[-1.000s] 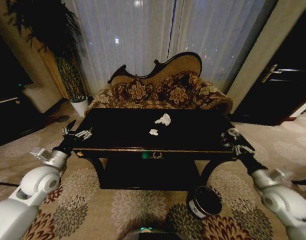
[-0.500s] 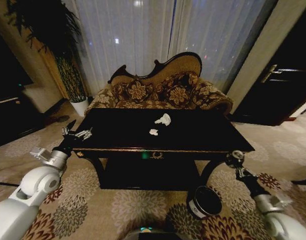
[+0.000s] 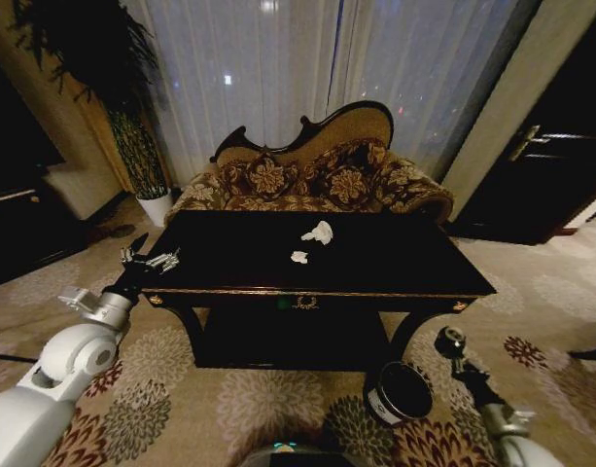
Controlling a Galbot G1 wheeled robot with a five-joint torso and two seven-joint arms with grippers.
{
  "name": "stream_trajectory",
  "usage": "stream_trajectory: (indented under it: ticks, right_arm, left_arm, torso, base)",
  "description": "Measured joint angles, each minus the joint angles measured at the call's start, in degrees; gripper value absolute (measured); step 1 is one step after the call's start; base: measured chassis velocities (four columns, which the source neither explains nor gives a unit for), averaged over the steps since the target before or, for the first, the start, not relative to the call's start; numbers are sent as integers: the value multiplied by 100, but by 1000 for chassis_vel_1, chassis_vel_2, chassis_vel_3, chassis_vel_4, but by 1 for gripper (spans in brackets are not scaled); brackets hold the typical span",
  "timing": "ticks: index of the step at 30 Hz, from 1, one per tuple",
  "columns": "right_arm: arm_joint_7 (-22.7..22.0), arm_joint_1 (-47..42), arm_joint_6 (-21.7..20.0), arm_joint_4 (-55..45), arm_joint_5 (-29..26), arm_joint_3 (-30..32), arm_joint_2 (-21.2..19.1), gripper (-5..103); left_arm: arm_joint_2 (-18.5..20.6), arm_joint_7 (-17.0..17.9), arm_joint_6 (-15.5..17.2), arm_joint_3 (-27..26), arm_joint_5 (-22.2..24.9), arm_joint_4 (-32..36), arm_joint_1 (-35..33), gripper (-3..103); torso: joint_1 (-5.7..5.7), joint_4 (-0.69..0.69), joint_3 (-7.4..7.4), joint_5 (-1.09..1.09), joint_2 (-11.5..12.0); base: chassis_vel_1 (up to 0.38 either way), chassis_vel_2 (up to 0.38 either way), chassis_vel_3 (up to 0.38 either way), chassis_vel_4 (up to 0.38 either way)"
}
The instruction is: Move to the front of the table and place the trash on the table into the trash bin.
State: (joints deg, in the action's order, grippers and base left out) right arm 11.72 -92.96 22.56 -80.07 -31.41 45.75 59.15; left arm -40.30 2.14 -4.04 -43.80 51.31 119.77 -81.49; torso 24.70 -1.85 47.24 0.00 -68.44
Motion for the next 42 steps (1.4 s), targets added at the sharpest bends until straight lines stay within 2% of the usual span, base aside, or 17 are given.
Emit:
stream_trajectory:
  ticks: [10, 17, 25, 35, 36, 39, 42]
  right_arm:
    - [36, 691, 209, 1352, 456, -391, 143, 1]
    - [39, 1319, 407, 2581, 1028, -616, 289, 1]
    - [39, 1744, 468, 3231, 1347, -749, 385, 1]
    - [36, 1834, 556, 3579, 1634, -782, 580, 0]
    - [35, 1825, 560, 3572, 1627, -782, 599, 11]
    - [34, 1812, 561, 3545, 1613, -781, 609, 16]
    - [34, 1824, 561, 3517, 1578, -781, 615, 32]
  left_arm:
    - [0, 0, 0, 0, 0, 0, 0, 100]
    - [0, 0, 0, 0, 0, 0, 0, 100]
    - [0, 0, 0, 0, 0, 0, 0, 100]
    - [0, 0, 0, 0, 0, 0, 0, 100]
    - [0, 0, 0, 0, 0, 0, 0, 100]
    - [0, 0, 0, 0, 0, 0, 0, 100]
    - [0, 0, 0, 0, 0, 0, 0, 100]
  torso:
    - [0, 0, 0, -1, 1]
    - [0, 0, 0, 0, 1]
    - [1, 1, 0, 0, 1]
    - [0, 0, 0, 0, 1]
    - [0, 0, 0, 0, 1]
    - [1, -1, 0, -1, 1]
    - [0, 0, 0, -1, 1]
  base:
    - [0, 0, 0, 0]
    - [0, 0, 0, 0]
    - [0, 0, 0, 0]
    - [0, 0, 0, 0]
    - [0, 0, 0, 0]
    - [0, 0, 0, 0]
    - [0, 0, 0, 0]
